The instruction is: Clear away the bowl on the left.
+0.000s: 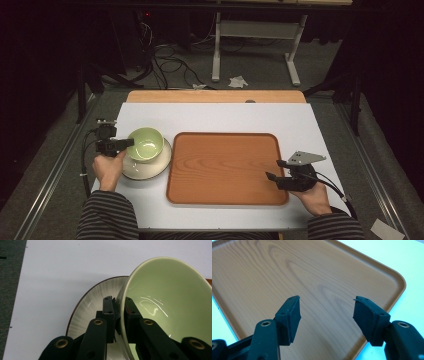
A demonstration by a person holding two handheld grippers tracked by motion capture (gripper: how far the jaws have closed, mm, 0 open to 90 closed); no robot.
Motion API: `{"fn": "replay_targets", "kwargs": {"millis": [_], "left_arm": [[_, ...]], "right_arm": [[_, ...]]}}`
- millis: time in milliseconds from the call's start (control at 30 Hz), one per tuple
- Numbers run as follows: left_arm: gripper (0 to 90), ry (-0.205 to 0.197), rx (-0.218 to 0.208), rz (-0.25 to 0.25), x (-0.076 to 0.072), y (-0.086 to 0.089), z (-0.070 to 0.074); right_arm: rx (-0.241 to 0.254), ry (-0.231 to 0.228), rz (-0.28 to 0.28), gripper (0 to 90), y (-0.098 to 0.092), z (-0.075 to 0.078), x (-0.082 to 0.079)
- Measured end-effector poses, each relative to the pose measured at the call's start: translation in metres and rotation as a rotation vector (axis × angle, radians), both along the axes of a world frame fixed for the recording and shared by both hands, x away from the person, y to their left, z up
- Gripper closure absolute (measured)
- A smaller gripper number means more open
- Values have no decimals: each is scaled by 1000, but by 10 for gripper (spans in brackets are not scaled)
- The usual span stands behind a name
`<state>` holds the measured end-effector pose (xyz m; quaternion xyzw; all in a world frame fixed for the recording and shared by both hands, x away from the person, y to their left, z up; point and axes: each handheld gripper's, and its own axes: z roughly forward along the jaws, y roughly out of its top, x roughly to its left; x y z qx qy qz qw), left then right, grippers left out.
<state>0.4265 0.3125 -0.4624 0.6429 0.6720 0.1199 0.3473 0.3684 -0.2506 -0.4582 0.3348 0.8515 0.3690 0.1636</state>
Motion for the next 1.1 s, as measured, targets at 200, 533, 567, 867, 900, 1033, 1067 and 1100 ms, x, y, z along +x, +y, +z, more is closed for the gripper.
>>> {"fn": "replay_targets", "kwargs": {"millis": [200,533,567,867,900,1033,1067,1100], "left_arm": [[827,-23,-4,-56,-3,-9,10],[825,-15,-8,-162,-2,-30,18],[825,-15,-4,-166,-2,-32,18],[824,-20,5,-228,-2,-49,24],[824,-22,8,-234,-2,-52,25],[823,-21,-1,-259,-2,-59,26],[824,-20,1,-264,-2,-60,26],[824,-20,4,-269,-2,-62,26]], "right_arm": [[-4,-3,2,402,0,0,0],[-5,-6,6,402,0,0,0],[-5,-6,4,402,0,0,0],[-6,-5,2,402,0,0,0],[-6,-4,1,402,0,0,0],[-6,-6,-4,402,-1,0,0],[-4,-9,-6,402,-2,0,0],[-6,-10,-7,402,-3,1,0]]}}
